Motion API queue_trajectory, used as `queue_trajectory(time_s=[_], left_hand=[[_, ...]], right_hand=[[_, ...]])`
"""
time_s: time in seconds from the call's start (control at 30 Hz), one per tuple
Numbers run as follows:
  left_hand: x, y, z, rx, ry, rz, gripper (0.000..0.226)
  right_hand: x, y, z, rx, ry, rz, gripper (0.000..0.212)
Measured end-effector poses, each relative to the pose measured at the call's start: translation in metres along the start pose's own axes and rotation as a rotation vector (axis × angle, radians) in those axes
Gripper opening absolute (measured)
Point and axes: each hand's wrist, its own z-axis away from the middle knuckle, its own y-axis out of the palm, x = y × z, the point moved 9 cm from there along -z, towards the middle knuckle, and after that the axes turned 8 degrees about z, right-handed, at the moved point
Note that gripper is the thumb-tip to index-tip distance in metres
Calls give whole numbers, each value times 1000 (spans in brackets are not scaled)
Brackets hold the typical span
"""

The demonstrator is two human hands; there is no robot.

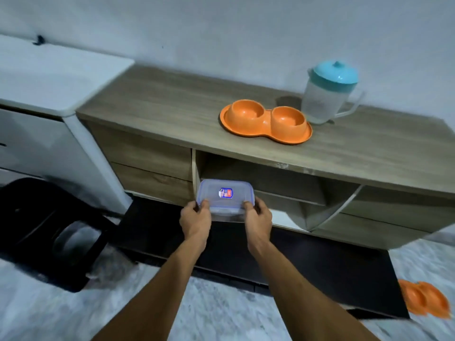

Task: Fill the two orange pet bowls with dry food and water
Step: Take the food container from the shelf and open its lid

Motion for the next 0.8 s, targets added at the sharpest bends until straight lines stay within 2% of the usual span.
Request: queue_trajectory(time_s=[0.2, 0.4, 0.57, 0.8], left_hand=[[-65, -28, 65, -33, 9, 27, 24], [-134, -30, 76, -26, 107, 59, 20], [-172, -25, 35, -2, 153, 103, 25], [-225, -16, -59, 27, 195, 181, 21]], right_hand=[[62, -34, 58, 38, 27, -30, 32], [122, -37, 65, 56, -32, 3, 35], [174, -15, 49, 68, -93, -4, 30], [225, 59, 4, 72, -119, -5, 31]])
